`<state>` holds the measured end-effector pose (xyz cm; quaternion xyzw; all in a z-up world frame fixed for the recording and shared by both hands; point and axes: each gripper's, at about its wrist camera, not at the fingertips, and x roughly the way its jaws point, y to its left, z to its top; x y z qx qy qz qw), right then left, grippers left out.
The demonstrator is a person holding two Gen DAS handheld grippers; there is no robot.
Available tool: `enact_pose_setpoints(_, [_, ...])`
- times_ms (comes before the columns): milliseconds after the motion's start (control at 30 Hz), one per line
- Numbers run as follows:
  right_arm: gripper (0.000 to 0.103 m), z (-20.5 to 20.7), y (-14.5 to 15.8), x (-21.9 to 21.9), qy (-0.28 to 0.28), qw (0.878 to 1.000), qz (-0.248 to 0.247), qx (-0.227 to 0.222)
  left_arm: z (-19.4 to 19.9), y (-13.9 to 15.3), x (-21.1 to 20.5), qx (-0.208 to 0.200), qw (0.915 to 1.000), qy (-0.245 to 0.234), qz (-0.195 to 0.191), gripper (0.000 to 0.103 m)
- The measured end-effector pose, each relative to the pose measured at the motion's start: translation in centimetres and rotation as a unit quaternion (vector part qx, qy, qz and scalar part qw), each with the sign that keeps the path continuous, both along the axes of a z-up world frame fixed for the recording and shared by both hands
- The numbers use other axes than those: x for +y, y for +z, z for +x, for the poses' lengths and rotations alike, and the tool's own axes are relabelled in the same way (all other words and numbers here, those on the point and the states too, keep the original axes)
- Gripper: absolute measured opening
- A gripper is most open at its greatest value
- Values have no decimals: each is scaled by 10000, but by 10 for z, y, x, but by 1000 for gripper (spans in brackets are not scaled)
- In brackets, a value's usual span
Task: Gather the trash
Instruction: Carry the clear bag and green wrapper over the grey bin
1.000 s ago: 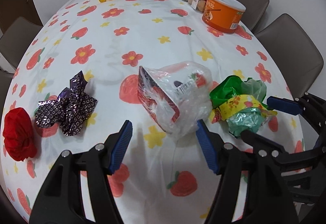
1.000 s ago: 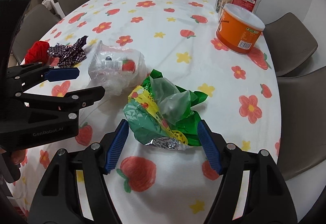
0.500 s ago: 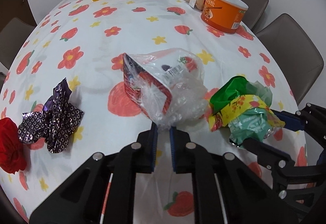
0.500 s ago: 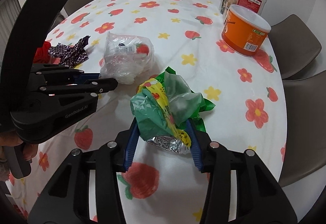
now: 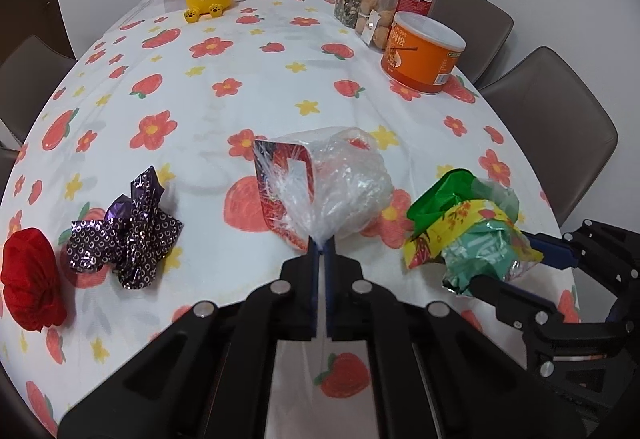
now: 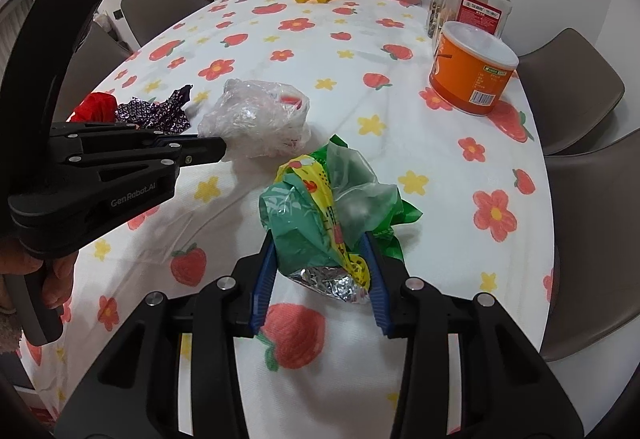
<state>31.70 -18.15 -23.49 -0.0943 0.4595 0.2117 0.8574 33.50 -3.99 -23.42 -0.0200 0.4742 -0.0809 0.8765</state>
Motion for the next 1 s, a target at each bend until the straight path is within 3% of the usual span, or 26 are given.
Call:
enact_pose_setpoints(400, [39, -28, 20, -15, -253, 9995, 106, -175, -32, 31, -9, -260, 9992, -274, -99, 2])
enact_pose_setpoints(633, [39, -62, 35, -50, -760, 9965, 147, -330, -56, 44, -40, -378, 9960, -809, -98, 2])
enact_pose_setpoints(800, [39, -97, 40, -92, -1338, 9901, 149, -388, -80, 50, -81, -410, 9883, -1462, -151, 2])
enact_pose_setpoints(1000, [39, -155, 43, -159, -2153, 9755, 153, -434, -117, 56, -151, -420, 9729, -2266, -181, 2])
